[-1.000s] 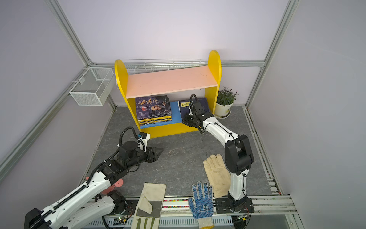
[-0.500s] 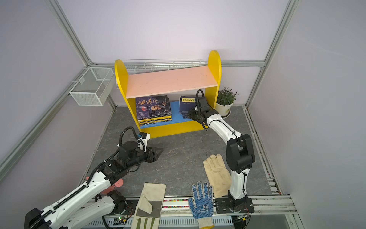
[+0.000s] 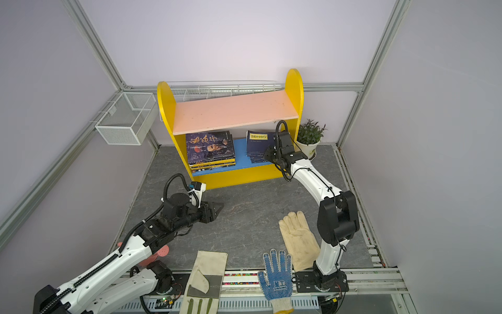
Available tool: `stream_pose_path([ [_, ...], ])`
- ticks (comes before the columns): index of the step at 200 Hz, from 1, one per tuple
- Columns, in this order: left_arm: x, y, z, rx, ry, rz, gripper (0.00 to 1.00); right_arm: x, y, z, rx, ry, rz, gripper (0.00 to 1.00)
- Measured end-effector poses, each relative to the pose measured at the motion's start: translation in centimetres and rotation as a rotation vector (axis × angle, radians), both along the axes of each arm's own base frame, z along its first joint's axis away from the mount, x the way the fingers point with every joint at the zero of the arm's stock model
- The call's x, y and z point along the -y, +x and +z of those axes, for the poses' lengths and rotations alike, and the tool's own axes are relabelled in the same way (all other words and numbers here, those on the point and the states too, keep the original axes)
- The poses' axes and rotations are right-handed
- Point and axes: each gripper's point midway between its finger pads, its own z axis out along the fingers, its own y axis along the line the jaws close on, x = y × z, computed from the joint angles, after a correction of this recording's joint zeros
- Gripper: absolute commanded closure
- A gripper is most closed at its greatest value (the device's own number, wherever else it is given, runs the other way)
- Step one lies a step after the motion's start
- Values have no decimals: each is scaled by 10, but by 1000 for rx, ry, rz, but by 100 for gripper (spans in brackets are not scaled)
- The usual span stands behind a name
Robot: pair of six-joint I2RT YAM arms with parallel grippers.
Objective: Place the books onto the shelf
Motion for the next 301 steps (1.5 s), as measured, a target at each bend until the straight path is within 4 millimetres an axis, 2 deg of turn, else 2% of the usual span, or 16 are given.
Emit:
stream_pose_path([
  [23, -9, 4, 1, 10, 12, 55, 37, 20, -14, 5, 30, -2, -46, 79],
  [43, -36, 12, 7, 43, 39, 203, 33, 53, -30, 1, 41, -38, -124, 73],
  [59, -72, 14, 15, 85, 74, 372, 25, 88, -47, 0, 61, -104, -213, 63],
  [66, -91, 13, 20, 107, 91, 455, 16, 103, -56, 1, 75, -140, -250, 56],
  [72, -108, 12, 23, 124, 111, 522, 0, 115, -64, 3, 91, -175, -282, 50],
  [86, -146, 8, 30, 156, 158, 678, 1, 142, -83, 12, 146, -271, -348, 29],
  [110, -212, 1, 46, 207, 240, 959, 1, 183, -106, 22, 256, -475, -449, 17],
  [124, -244, -2, 48, 213, 299, 1107, 1, 198, -110, 7, 254, -596, -479, 14],
  [140, -268, 3, 42, 200, 400, 1217, 1, 208, -104, -26, 186, -726, -480, 14],
  [167, -281, 26, 8, 131, 562, 1252, 1, 215, -96, -91, 92, -880, -438, 14],
  [185, -292, 37, -23, 31, 646, 1286, 0, 215, -93, -113, 93, -951, -396, 14],
  [205, -298, 46, -48, -45, 729, 1292, 0, 207, -84, -110, 207, -950, -364, 13],
  [217, -300, 53, -52, -44, 763, 1301, 0, 202, -79, -109, 284, -913, -354, 16],
  [255, -302, 82, -59, 15, 810, 1301, 1, 189, -75, -134, 345, -871, -255, 17],
  [276, -304, 96, -69, 33, 823, 1286, 1, 188, -75, -117, 412, -846, -286, 17],
  [301, -302, 115, -79, 47, 825, 1236, 1, 186, -93, -83, 461, -846, -320, 17],
])
